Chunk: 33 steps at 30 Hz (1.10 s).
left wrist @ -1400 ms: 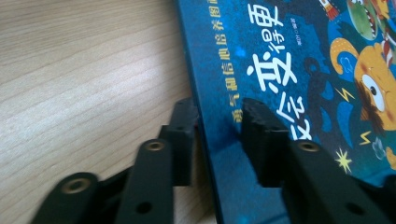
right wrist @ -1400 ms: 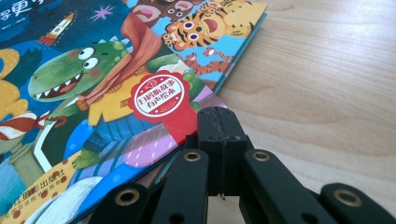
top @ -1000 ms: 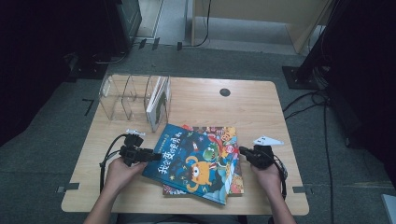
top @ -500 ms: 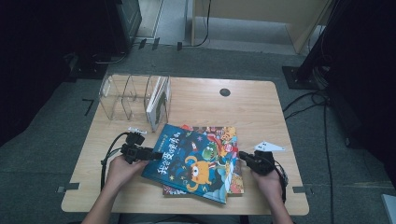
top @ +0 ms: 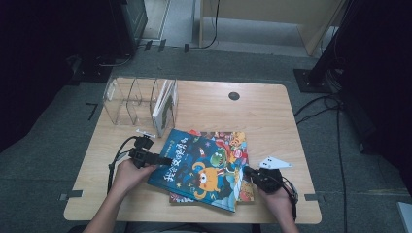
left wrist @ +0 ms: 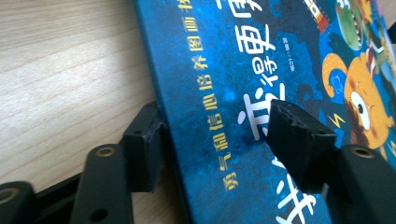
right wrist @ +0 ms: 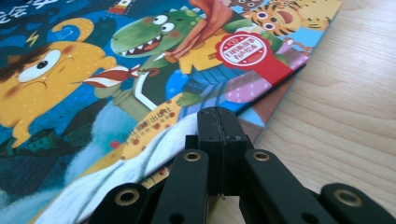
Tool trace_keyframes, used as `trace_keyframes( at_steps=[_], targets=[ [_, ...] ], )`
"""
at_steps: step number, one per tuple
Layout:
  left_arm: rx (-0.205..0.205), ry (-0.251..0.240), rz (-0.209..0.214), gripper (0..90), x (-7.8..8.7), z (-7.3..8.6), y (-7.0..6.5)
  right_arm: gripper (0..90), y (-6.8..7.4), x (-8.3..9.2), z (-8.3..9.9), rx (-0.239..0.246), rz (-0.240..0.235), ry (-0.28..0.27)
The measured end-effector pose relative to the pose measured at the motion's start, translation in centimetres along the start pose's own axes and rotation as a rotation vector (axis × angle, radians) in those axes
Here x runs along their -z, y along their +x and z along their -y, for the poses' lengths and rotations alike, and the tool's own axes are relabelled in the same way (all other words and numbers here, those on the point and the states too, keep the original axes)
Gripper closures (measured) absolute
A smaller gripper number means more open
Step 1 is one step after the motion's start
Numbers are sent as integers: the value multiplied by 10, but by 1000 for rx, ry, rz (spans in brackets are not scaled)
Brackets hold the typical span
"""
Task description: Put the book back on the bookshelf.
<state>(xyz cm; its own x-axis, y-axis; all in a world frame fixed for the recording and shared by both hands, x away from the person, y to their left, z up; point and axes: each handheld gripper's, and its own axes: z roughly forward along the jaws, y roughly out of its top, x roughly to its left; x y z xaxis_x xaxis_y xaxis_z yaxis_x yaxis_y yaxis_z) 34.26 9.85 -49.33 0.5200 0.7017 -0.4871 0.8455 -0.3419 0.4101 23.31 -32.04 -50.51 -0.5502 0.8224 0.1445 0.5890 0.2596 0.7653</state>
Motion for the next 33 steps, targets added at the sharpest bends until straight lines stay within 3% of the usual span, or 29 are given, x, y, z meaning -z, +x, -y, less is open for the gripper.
trace_keyframes(
  at_steps=[4,7,11,15,20,28,33],
  targets=[
    [20,15,-16,385,1,-2,-3,900,-1,0,0,-2,-4,-3],
    [7,17,-28,397,7,-3,-8,900,-4,-1,1,-27,-24,-10],
    [7,-4,-10,456,23,-8,-14,900,-7,-2,1,-34,-43,-17],
    [-17,25,-17,499,44,-18,-28,900,-8,-3,1,-32,-55,-15],
    [-32,43,-10,553,71,-35,-44,900,-4,-7,-2,-19,-73,-14],
    [-42,64,5,595,100,-61,-61,900,5,-20,-11,11,-120,-7],
    [-46,64,-2,640,119,-77,-71,900,15,-31,-18,67,-145,-1]
  ],
)
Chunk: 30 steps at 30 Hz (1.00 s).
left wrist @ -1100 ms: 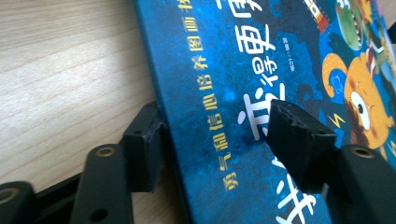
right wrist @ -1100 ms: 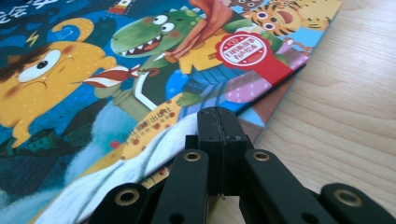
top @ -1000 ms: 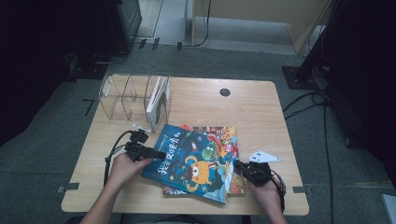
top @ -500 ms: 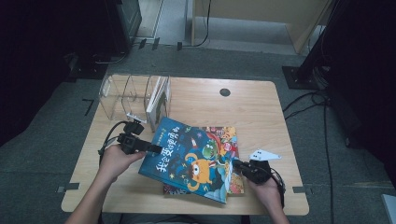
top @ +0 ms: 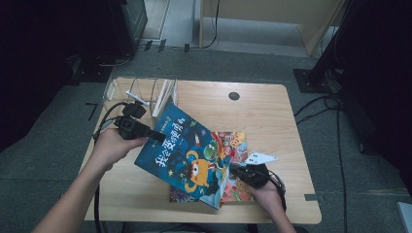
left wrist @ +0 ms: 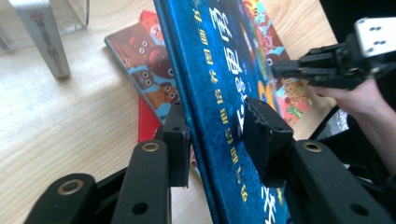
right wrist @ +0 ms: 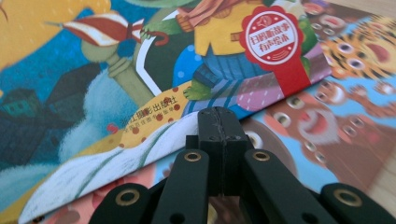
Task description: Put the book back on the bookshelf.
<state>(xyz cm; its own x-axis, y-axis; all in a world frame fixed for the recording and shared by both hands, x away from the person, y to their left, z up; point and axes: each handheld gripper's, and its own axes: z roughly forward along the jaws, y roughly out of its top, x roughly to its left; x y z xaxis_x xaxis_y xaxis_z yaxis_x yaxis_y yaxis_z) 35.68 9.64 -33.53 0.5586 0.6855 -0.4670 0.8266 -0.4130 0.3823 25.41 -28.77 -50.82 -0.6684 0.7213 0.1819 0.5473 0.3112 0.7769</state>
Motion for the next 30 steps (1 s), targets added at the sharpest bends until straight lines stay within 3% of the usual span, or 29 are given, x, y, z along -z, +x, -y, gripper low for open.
trace_keyframes(
  at_steps=[4,9,11,13,20,25,28,30],
  targets=[
    [-20,13,-24,661,12,-11,-13,900,4,-9,-6,29,-17,4],
    [-19,54,4,694,13,-22,-21,899,11,-20,-12,58,-38,0],
    [-34,67,-14,696,12,-27,-26,885,16,-23,-16,111,-28,20],
    [-35,76,-3,708,14,-32,-27,875,19,-25,-20,144,-12,34],
    [-32,120,-50,743,20,-53,-35,872,26,-37,-29,140,-19,32],
    [-55,130,6,798,24,-62,-41,829,29,-42,-32,135,-20,30],
    [-64,168,-3,808,28,-68,-45,737,30,-46,-34,152,-35,41],
    [-72,179,-7,820,30,-71,-48,725,33,-46,-34,178,-19,43]
  ],
)
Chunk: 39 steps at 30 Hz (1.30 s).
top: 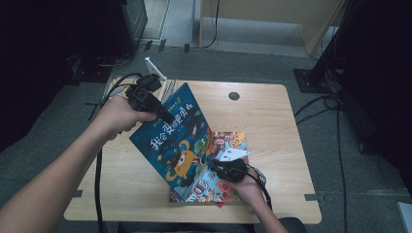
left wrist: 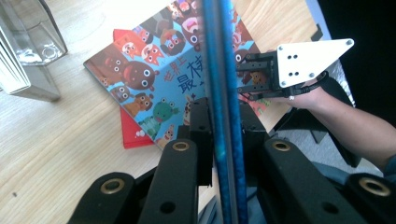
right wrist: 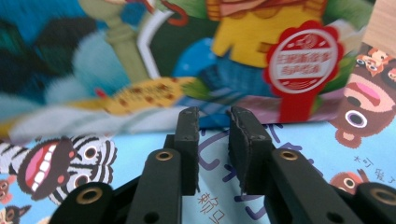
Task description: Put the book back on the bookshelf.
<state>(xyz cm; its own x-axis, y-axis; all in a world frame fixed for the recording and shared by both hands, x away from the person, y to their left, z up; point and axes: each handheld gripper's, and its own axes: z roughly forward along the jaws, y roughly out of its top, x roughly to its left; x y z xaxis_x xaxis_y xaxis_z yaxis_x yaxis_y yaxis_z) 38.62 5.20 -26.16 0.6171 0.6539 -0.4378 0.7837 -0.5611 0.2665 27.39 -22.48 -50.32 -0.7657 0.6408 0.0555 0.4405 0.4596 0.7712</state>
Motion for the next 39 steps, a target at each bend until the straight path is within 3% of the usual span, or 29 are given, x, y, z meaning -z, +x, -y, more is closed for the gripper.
trace_keyframes(
  at_steps=[3,6,11,24,39],
  targets=[
    [-36,6,-20,833,6,-1,-6,689,0,3,1,33,30,12],
    [-72,12,-58,830,15,3,-10,679,-5,7,3,13,48,17],
    [-66,-3,-63,829,30,16,-3,657,-11,10,6,-14,58,12],
    [19,-75,-93,827,71,63,26,614,-13,11,8,-14,64,4],
    [170,-144,-111,825,104,117,67,603,-17,12,9,-20,71,-1]
  ],
)
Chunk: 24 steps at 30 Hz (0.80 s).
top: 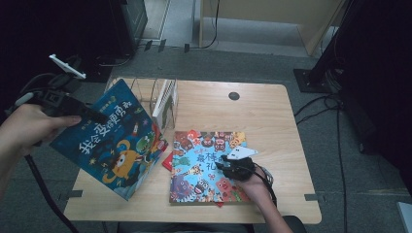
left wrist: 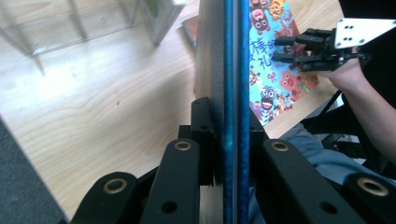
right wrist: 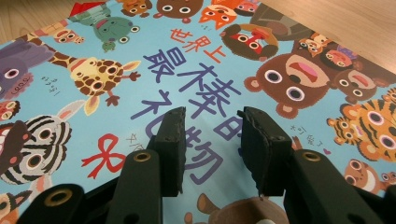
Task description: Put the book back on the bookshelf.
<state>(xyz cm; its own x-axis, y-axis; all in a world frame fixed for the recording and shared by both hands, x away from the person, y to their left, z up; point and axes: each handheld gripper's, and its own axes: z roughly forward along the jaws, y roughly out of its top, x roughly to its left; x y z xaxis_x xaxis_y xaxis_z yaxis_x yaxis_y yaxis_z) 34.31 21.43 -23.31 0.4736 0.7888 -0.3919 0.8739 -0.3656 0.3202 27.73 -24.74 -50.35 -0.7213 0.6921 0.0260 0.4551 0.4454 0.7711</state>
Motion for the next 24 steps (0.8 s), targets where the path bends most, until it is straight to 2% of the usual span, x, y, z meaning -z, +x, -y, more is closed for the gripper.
trace_keyframes(
  at_steps=[3,9,13,24],
  targets=[
    [35,-6,-7,821,6,7,12,595,-1,0,0,0,0,2],
    [136,-35,-24,821,16,16,41,566,-1,-1,-1,1,-1,3],
    [180,-51,-52,813,23,16,55,564,-1,-1,-1,-2,-2,3],
    [293,-83,-72,824,36,6,88,565,-1,-1,0,-1,-1,1]
  ],
)
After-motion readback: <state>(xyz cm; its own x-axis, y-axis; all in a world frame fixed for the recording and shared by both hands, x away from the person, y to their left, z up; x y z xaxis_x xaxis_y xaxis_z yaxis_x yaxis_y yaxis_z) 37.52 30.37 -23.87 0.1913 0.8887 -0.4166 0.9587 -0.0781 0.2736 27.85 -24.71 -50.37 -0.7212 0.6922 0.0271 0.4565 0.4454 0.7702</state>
